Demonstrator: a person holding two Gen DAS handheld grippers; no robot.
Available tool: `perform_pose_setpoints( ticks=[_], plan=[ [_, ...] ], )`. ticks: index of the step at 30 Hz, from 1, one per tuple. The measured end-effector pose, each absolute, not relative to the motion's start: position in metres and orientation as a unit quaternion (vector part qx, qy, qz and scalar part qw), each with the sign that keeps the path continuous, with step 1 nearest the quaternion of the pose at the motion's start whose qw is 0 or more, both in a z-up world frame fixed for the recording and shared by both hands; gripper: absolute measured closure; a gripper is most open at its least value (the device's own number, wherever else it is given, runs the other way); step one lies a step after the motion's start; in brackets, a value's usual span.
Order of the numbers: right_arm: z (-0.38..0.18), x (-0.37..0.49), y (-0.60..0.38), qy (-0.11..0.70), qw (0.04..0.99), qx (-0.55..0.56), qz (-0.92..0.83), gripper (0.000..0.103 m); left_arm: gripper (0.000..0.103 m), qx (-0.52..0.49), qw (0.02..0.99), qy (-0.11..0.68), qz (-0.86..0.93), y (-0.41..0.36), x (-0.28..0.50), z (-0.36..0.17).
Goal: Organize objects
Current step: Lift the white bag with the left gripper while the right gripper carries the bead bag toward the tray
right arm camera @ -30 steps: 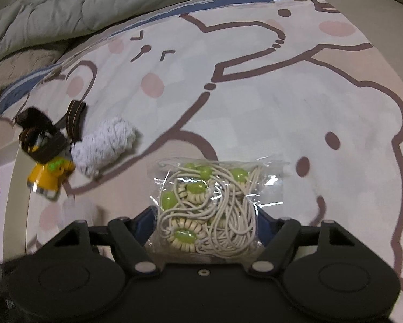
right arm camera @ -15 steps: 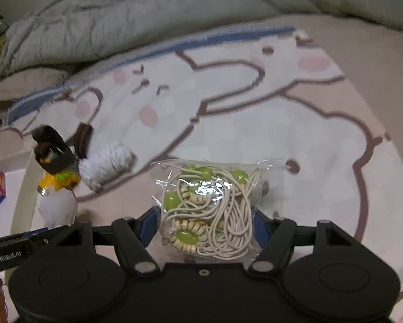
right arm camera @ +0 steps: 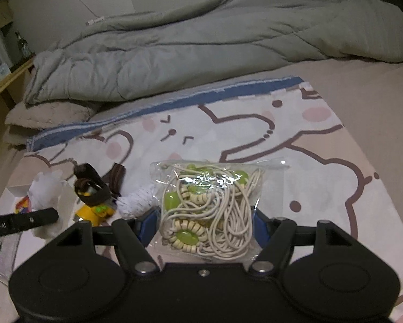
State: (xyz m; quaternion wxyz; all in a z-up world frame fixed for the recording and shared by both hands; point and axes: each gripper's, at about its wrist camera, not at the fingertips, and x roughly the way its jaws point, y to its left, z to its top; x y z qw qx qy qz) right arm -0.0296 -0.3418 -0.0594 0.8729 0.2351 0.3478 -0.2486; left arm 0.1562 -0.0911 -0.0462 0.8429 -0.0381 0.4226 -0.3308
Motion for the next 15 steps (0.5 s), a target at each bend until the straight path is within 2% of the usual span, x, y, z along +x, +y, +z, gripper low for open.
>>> perform_pose_setpoints(
  ticks=[15],
  plan=[
    [-0.027,-0.018,-0.298,0.307,0.901,0.214,-0.220,0.032,0.071,-0.031,0.860,0.385,-0.334,-0.057,0.152,-0.017]
  ],
)
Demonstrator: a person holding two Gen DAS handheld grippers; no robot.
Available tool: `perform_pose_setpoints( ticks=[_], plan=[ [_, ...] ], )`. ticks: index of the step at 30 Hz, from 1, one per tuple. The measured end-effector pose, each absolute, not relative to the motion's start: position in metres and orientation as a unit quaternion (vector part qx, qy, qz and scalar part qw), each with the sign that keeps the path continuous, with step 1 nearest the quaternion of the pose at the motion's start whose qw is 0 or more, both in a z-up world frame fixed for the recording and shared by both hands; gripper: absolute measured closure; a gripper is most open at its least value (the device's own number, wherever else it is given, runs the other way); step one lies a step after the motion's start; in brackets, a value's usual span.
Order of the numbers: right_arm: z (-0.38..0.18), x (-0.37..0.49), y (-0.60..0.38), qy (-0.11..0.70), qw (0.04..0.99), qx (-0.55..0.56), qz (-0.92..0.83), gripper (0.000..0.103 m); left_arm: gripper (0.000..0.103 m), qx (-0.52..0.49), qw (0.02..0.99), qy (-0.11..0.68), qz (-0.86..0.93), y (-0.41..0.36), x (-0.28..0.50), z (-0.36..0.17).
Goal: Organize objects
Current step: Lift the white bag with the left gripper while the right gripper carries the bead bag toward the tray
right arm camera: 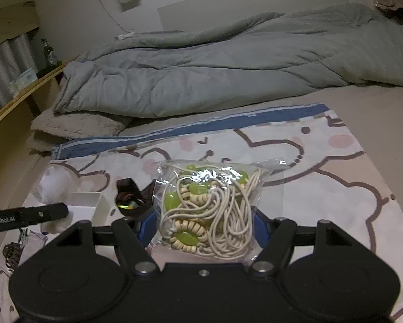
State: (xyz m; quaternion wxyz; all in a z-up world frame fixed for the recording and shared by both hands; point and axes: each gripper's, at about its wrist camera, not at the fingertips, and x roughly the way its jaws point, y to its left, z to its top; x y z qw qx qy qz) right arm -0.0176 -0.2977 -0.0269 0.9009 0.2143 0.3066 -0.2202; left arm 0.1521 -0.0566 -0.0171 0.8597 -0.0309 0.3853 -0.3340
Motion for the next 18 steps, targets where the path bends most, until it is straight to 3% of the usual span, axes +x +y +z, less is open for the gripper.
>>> perform_pose_setpoints(
  ticks=[18],
  plan=[
    [-0.017,0.038,-0.246,0.293,0.915,0.209,-0.181,0.032,0.071,-0.056,0.887,0.366,-0.277,0.031,0.180,-0.002]
  ],
)
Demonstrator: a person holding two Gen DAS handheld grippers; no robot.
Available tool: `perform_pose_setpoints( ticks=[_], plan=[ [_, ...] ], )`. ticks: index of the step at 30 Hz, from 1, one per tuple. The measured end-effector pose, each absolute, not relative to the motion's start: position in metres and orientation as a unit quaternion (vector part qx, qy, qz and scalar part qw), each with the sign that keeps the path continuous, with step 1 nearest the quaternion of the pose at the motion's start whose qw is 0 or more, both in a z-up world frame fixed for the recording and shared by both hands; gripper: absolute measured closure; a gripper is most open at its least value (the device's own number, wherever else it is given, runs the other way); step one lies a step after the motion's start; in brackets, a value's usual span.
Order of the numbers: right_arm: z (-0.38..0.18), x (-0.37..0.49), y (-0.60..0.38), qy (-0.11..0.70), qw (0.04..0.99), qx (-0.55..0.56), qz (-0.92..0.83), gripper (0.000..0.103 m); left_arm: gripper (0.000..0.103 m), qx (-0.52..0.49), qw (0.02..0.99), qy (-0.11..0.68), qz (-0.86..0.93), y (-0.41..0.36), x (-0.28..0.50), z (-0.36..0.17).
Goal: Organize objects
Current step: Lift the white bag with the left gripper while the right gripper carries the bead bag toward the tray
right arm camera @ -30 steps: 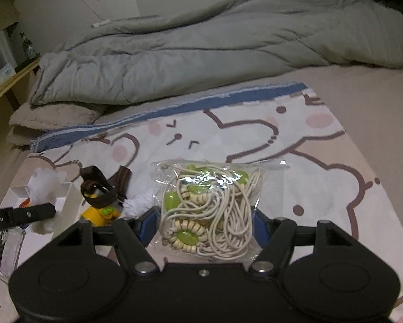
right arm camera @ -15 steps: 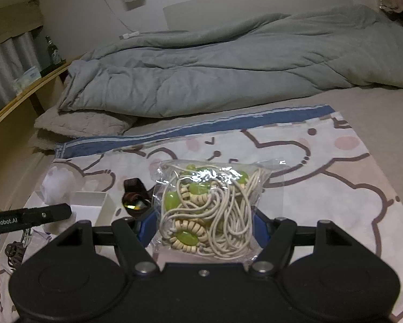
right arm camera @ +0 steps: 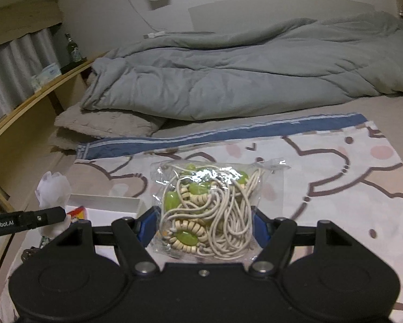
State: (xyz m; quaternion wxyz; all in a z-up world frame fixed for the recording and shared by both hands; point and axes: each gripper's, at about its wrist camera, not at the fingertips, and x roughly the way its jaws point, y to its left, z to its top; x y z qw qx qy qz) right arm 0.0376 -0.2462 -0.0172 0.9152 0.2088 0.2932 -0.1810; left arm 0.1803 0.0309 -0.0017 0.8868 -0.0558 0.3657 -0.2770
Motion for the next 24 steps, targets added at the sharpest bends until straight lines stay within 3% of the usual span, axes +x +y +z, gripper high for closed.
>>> perform_pose_setpoints(
  ticks=[16,24],
  plan=[
    [-0.019,0.083,-0.179,0.309,0.929,0.185,-0.091,0.032,0.071,-0.074,0.914,0.359,-0.176,0.131,0.241,-0.009],
    [-0.036,0.113,-0.141,0.353,0.917,0.185,-0.031,0.032,0.071,-0.073,0.917,0.369,-0.135,0.154,0.272,-0.024]
  ],
)
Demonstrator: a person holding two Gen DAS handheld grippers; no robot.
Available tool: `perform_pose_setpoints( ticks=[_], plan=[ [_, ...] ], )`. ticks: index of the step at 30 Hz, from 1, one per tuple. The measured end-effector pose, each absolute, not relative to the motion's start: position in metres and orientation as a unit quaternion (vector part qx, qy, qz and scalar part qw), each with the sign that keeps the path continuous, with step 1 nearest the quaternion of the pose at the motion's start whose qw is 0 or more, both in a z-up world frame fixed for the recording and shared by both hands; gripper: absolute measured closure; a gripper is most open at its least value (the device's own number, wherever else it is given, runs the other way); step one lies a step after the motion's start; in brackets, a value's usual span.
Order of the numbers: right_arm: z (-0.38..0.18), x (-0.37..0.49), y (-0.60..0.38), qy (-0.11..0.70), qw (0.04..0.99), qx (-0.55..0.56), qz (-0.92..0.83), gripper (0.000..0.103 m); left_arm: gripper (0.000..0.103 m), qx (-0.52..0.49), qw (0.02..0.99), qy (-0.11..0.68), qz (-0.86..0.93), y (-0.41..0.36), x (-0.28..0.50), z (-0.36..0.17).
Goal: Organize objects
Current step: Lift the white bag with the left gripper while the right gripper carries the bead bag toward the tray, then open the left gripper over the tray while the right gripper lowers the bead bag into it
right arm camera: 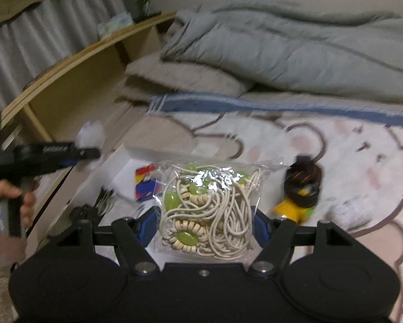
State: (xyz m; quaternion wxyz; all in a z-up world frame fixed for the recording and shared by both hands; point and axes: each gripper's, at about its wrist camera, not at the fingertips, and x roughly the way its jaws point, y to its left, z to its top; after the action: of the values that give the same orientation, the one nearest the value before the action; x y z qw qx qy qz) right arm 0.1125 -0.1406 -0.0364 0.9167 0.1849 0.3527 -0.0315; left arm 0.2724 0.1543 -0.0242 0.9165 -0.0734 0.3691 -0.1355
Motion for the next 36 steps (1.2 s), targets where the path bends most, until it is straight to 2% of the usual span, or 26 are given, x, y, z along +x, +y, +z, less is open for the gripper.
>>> perform_pose_setpoints(
  ticks=[9,14,17,24,26,28,36],
  plan=[
    [-0.062,0.155,-0.101,0.405,0.891,0.207,-0.009,0.032,0.069,-0.091,0.908,0.395,-0.104,0.172,0.301,-0.054],
    [-0.070,0.176,-0.082,0.422,0.883,0.208,-0.004,0.032,0.047,-0.114,0.909,0.395,-0.061,0.189,0.308,-0.063],
    [-0.077,0.183,-0.074,0.434,0.875,0.216,-0.002,0.032,0.039,-0.123,0.909,0.395,-0.050,0.197,0.308,-0.062],
    [-0.093,0.190,-0.058,0.459,0.858,0.231,-0.004,0.031,0.039,-0.118,0.904,0.406,-0.063,0.198,0.303,-0.055],
    [-0.096,0.190,-0.052,0.465,0.854,0.233,0.005,0.027,0.039,-0.112,0.902,0.411,-0.068,0.196,0.300,-0.053],
    [-0.097,0.189,-0.046,0.469,0.853,0.229,0.020,0.010,0.039,-0.108,0.899,0.419,-0.072,0.195,0.298,-0.052],
    [-0.089,0.179,-0.047,0.465,0.862,0.202,-0.004,0.009,0.037,-0.102,0.898,0.420,-0.079,0.197,0.287,-0.046]
  ],
)
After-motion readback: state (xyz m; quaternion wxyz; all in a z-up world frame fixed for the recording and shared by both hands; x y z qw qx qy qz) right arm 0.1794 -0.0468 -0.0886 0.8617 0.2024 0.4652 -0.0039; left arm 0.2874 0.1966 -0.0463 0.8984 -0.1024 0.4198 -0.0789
